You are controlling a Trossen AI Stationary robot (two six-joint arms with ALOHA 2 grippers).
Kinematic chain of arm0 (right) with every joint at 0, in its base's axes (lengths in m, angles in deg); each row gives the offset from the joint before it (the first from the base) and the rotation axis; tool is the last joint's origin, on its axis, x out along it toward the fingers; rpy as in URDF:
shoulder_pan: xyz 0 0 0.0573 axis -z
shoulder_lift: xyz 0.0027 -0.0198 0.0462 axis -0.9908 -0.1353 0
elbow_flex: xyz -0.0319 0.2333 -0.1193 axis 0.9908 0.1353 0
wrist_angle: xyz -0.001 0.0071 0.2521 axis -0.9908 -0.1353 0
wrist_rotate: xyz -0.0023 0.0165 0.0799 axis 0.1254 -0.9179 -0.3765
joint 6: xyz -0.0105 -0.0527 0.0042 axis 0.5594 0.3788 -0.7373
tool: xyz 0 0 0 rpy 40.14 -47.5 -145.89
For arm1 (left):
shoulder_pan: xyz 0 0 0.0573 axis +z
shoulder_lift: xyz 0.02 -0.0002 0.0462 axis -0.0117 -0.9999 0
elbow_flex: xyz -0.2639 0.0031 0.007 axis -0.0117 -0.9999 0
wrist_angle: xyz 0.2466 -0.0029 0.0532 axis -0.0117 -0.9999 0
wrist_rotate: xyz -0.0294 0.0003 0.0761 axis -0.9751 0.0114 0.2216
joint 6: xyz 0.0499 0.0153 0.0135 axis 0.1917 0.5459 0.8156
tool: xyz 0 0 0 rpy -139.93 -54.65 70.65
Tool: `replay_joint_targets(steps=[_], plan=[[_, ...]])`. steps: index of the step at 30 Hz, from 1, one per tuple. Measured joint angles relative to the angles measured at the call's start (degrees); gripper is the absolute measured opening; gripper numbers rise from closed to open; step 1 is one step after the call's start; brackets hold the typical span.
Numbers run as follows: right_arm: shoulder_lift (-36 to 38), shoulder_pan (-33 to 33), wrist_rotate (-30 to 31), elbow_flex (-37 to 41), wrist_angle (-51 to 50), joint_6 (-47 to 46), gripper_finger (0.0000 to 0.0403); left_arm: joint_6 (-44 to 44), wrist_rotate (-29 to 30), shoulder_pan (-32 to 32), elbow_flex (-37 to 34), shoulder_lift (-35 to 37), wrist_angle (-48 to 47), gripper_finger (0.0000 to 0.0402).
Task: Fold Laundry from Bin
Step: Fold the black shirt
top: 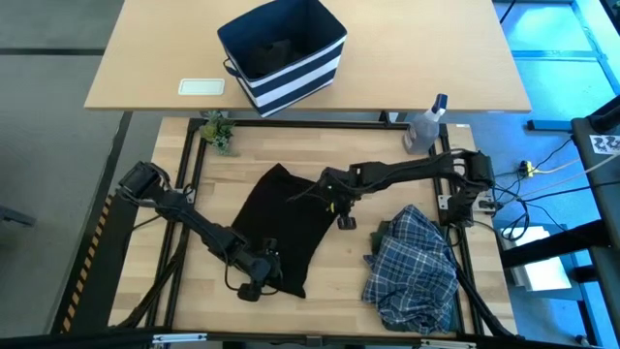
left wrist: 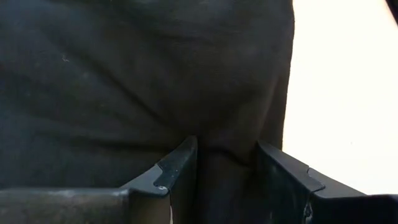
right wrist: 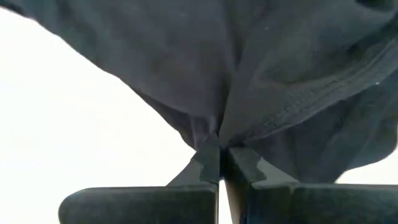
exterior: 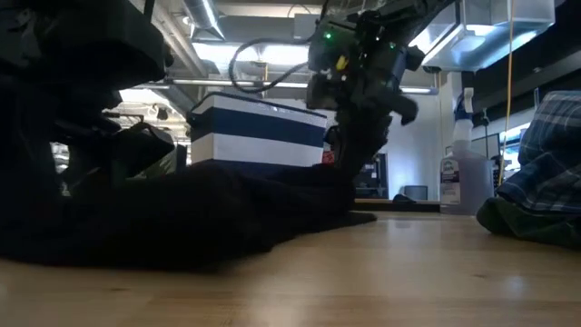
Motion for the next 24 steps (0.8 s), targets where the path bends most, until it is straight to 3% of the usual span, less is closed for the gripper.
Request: replay_joint_targets(steps=[8,17,24], plan=[[3.2,3.8,-6.7,0.0,-2.4,4.8,0.0003,0.1,-0.6,-0.9,0.0,0.0,-1.0,0.0156],[3.9,8.7,-6.1,0.0,-8.1,7.0,0.0002,-0.1,-1.1,-1.1,0.0,0.0,-1.3,0.0156],[3.9,8.6,-7.1,-0.1,-11.8,6.3,0.0012,0.1,-1.3,-1.1,0.0,0.0,-1.3,0.0156]])
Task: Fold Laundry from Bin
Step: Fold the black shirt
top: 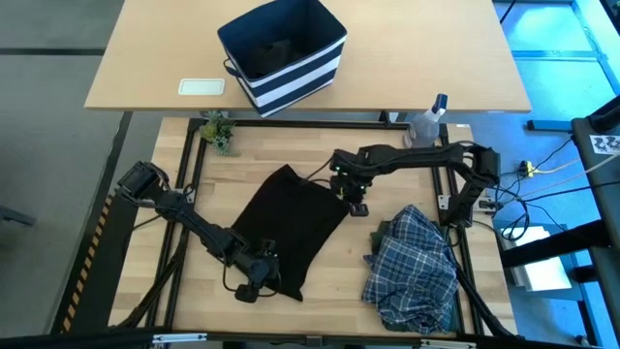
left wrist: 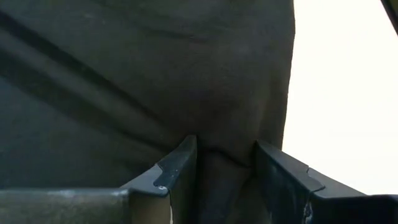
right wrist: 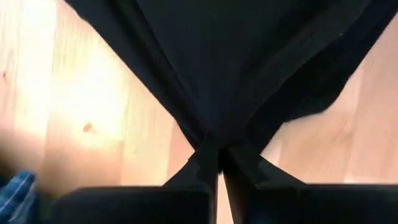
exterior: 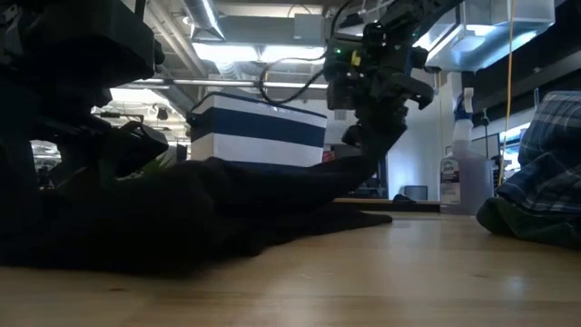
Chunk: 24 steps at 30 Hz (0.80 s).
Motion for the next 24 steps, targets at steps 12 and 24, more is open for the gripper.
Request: replay_joint_targets(steps=[12,24], plan=[[0.4,-2.7,11.4,0.1,-8.5,-5.6,0.0072,2.8,2.5,1.0,1.0,6.7,-6.6,0.0156],[0.4,-11.6,12.3,0.0,6.0,-7.0,0.0045,2.6,11.5,0.7,1.4,20.5,-16.3,0.0156]])
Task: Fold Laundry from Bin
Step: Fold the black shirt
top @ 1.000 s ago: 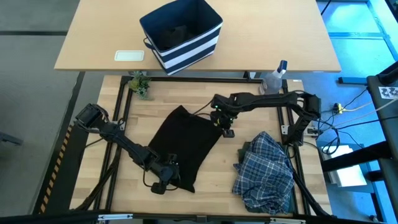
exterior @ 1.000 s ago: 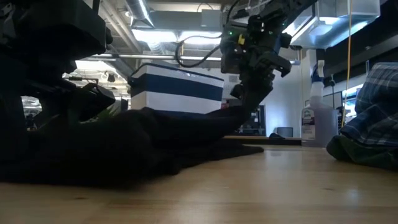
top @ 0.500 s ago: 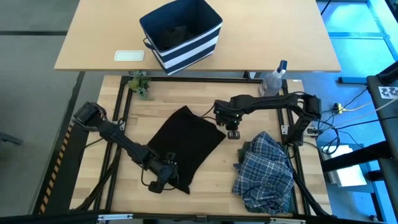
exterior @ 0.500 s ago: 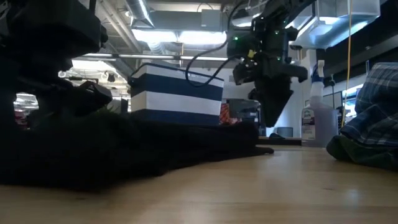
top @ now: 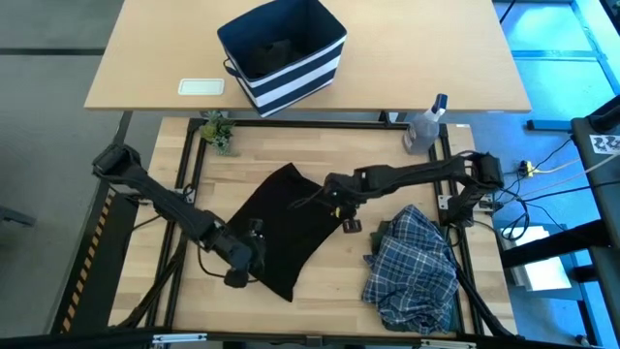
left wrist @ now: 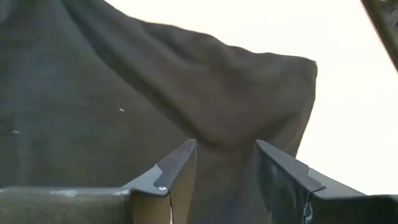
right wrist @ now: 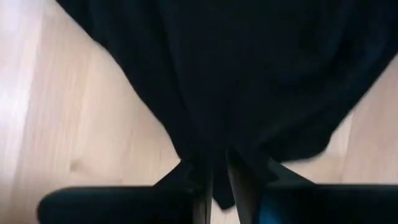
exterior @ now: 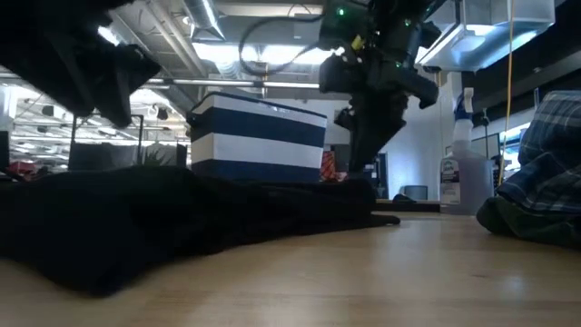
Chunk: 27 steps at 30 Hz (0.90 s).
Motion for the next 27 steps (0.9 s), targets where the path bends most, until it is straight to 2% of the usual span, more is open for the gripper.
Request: replay_joint_targets(steps=[4,9,13,16,21,27], plan=[[0.0,-1.9,2.2,0.0,4.4,-0.1,0.0040,0.0,2.7,-0.4,0.1,2.1,-1.4,0.0156],[0.0,-2.5,7.7,0.0,16.3,1.4,0.0040,-0.1,8.9,0.0,-0.3,2.0,-4.3,0.0156],[-0.8,0.7,5.5,-0.1,26.1,0.9,0.0035,-2.6,8.3,1.7,-3.3,1.9,-4.5,0.0156],[-2.1,3.9,4.2,0.0,29.8,-0.2,0.0013,-5.3,7.8,2.2,-5.9,1.9,-4.1,0.0156],[-4.6,6.8,1.4,0.0,34.7,-0.4,0.0008,-6.5,6.8,3.3,-11.8,1.9,6.0,0.0138],[-6.9,6.9,-0.5,0.0,39.7,-0.1,0.0004,-6.2,0.3,6.3,-17.2,1.9,18.5,0.0087]])
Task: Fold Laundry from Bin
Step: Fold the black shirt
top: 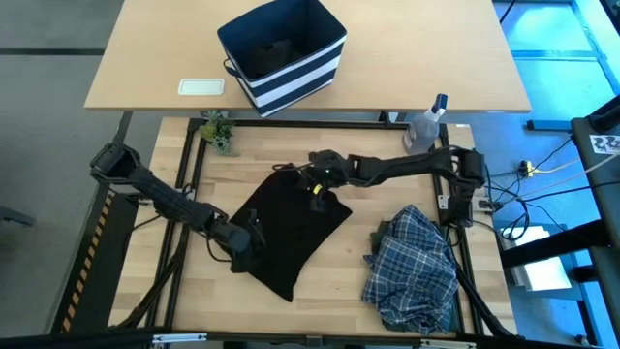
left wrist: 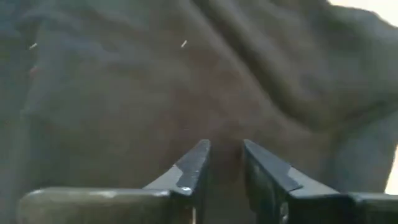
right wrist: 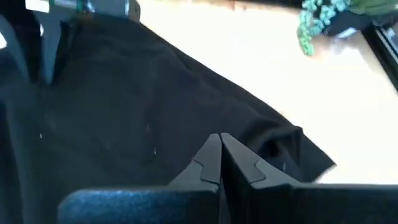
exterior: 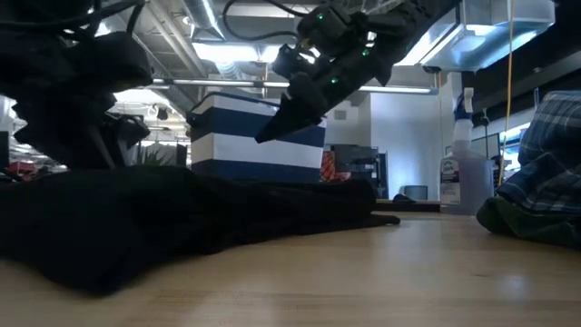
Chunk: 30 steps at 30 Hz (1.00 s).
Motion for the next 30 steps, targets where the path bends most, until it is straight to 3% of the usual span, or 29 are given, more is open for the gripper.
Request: replay_joint_targets(steps=[3,9,15,20,25,30], plan=[[-0.9,0.0,-1.3,0.0,1.7,-0.2,0.0003,0.5,-3.0,0.9,-0.6,0.0,5.4,0.0068],[-1.7,0.0,-1.9,0.0,3.3,-2.3,0.0002,3.9,-3.4,1.3,-0.6,-2.7,15.1,0.0047],[-1.7,0.0,-1.9,0.0,5.0,-4.5,0.0001,3.5,-4.0,2.0,-0.6,-6.6,14.5,0.0036],[-4.6,0.0,-1.5,-1.6,5.1,-4.7,0.0001,2.1,-8.1,3.1,-0.5,-12.2,17.1,0.0022],[-10.1,0.0,-1.5,-8.8,-2.2,-4.3,0.0001,2.3,-12.0,3.7,2.3,-17.5,21.8,0.0009],[-14.3,0.0,5.4,-16.0,-13.0,-4.0,0.0001,4.7,-14.7,3.1,5.7,-19.9,21.7,0.0004]])
